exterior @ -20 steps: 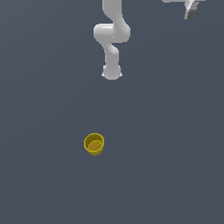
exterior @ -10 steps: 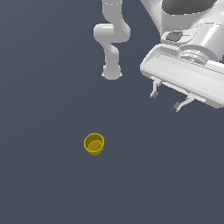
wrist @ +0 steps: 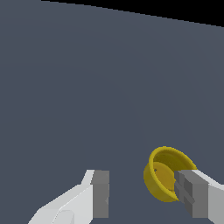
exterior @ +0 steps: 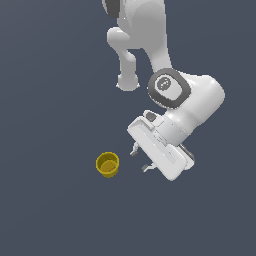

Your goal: Pick up the object and move it to a goal position.

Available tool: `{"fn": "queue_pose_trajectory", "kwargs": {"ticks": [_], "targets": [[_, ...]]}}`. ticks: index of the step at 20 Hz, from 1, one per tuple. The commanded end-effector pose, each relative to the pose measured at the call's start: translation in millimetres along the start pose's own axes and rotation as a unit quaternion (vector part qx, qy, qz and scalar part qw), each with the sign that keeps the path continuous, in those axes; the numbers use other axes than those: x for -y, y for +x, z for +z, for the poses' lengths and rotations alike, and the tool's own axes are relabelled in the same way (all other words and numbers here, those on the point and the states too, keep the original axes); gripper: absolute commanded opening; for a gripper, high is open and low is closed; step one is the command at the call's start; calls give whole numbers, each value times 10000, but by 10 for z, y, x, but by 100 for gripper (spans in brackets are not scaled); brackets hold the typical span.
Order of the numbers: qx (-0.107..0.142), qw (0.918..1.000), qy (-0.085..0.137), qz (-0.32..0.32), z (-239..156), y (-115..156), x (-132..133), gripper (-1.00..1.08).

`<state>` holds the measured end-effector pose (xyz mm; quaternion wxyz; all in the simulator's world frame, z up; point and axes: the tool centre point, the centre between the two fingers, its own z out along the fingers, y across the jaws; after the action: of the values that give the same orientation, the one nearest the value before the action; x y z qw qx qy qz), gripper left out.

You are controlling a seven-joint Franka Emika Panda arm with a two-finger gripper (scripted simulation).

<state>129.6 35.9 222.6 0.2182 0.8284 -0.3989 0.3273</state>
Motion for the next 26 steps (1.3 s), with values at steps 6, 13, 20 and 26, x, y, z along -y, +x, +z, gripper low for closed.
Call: {"fn": "queue_pose_trajectory", "kwargs": {"ticks": [6,13,20,26], "targets": [[321,9977,-560,197,962,-427,-350,28],[457,9955,-779,286,1317,-604,-527,28],[446,9951,-801,362,1354,-575,-560,28],[439,9949,-814,409,1378,-555,-581,28]]}}
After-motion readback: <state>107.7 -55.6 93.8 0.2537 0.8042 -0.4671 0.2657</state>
